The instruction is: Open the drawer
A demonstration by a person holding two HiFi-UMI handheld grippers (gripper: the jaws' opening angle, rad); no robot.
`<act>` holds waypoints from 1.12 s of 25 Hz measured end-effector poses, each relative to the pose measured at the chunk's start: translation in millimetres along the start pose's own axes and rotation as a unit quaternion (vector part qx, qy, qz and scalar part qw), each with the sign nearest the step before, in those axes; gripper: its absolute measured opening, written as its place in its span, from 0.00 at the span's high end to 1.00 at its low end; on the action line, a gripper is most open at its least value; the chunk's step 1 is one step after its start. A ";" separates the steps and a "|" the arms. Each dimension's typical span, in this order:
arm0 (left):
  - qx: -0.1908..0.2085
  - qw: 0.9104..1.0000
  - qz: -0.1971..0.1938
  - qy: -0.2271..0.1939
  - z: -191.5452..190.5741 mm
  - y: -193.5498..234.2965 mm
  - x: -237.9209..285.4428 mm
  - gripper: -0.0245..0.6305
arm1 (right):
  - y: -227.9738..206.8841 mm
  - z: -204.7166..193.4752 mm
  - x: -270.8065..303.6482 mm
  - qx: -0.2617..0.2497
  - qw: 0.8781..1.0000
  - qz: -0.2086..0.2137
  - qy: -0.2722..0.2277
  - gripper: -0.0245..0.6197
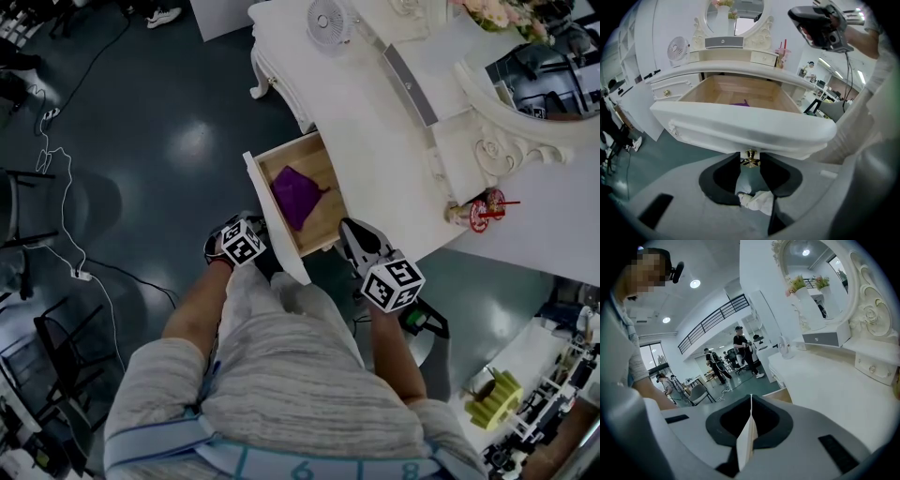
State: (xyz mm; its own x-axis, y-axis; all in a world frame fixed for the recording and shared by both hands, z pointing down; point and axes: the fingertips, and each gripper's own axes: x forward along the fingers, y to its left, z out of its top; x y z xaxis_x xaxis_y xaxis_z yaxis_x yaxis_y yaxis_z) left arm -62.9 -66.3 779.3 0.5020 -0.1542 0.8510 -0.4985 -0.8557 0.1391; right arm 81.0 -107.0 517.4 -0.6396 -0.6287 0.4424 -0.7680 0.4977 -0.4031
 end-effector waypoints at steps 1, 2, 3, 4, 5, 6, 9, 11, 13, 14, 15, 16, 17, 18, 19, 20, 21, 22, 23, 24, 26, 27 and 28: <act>-0.001 1.000 0.001 -0.001 -2.1 0.0 -1.1 0.75 | 0.9 -0.2 0.6 0.000 1.000 0.001 0.001 0.95; -0.003 1.000 0.002 -0.002 -3.8 0.2 -2.1 0.75 | 1.7 -0.1 1.3 -0.001 1.000 0.002 0.001 0.95; -0.005 1.000 0.003 -0.004 -4.8 0.7 -2.8 0.75 | 2.4 0.2 2.1 -0.001 1.000 0.003 0.002 0.95; -0.007 1.000 0.003 -0.005 -5.3 1.2 -3.3 0.75 | 3.0 0.6 3.1 -0.002 1.000 0.005 0.002 0.95; -0.008 1.000 0.003 -0.004 -5.5 1.6 -3.5 0.75 | 3.7 1.0 4.1 -0.002 1.000 0.006 0.002 0.95; -0.008 1.000 0.002 -0.004 -5.6 1.8 -3.6 0.75 | 4.4 1.3 5.2 -0.002 1.000 0.007 0.002 0.95; -0.008 1.000 0.002 -0.001 -6.0 1.7 -4.0 0.75 | 6.4 2.5 6.8 -0.003 1.000 0.009 0.001 0.95; -0.010 1.000 0.004 -0.001 -5.9 1.6 -4.3 0.75 | 6.7 3.0 6.7 -0.003 1.000 0.010 0.001 0.95; -0.014 1.000 0.004 -0.001 -5.8 2.1 -3.4 0.75 | 5.6 2.8 6.7 -0.003 1.000 0.009 0.002 0.95; -0.018 1.000 0.003 -0.001 -6.0 2.3 -2.8 0.75 | 4.8 2.5 6.4 -0.003 1.000 0.009 0.002 0.95; -0.024 1.000 0.001 0.000 -6.7 2.2 -2.4 0.75 | 4.3 2.5 6.0 -0.002 1.000 0.008 0.002 0.95; -0.030 1.000 -0.001 0.002 -7.6 2.0 -2.3 0.75 | 4.0 2.8 5.4 -0.002 1.000 0.007 0.001 0.95; -0.034 0.999 -0.003 0.005 -8.8 1.8 -2.4 0.75 | 3.7 3.3 4.9 -0.002 1.000 0.006 0.001 0.95; -0.034 0.999 -0.003 0.009 -9.9 1.5 -2.5 0.75 | 3.1 3.8 4.4 -0.002 1.000 0.006 0.001 0.95; -0.033 0.999 -0.003 0.013 -10.7 0.9 -2.3 0.75 | 2.3 4.2 3.8 -0.002 1.000 0.005 0.000 0.95; -0.031 0.999 -0.004 0.016 -10.9 0.0 -2.2 0.75 | 1.3 4.8 3.0 -0.002 1.000 0.005 0.000 0.95; -0.030 0.999 -0.005 0.019 -10.6 -0.9 -2.7 0.74 | 0.5 5.6 2.2 -0.003 1.000 0.004 -0.001 0.95; -0.029 0.999 -0.005 0.020 -10.0 -1.3 -3.7 0.73 | -0.2 6.5 1.5 -0.003 1.000 0.003 -0.003 0.95; -0.028 0.999 -0.004 0.020 -9.4 -1.3 -5.1 0.72 | -0.7 7.4 1.0 -0.003 1.000 0.003 -0.004 0.95; -0.027 0.999 -0.003 0.020 -8.8 -0.9 -6.8 0.71 | -1.1 8.2 0.6 -0.003 1.000 0.003 -0.006 0.95; -0.024 1.000 0.001 0.020 -7.8 0.5 -10.6 0.70 | -2.2 9.7 -0.1 -0.003 1.000 0.003 -0.010 0.95; -0.023 1.000 0.002 0.019 -6.9 0.9 -13.4 0.69 | -2.6 10.4 -0.5 -0.002 1.000 0.003 -0.011 0.95; -0.022 1.000 0.004 0.018 -5.7 1.2 -16.8 0.68 | -2.9 11.1 -1.0 -0.002 1.000 0.003 -0.012 0.95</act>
State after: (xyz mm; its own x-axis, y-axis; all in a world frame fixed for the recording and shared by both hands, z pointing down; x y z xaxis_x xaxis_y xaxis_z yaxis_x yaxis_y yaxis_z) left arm -75.9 -62.0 768.0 0.4722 -0.1418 0.8700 -0.5335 -0.8316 0.1540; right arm 84.2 -114.4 509.2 -0.6436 -0.6400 0.4196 -0.7639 0.5043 -0.4025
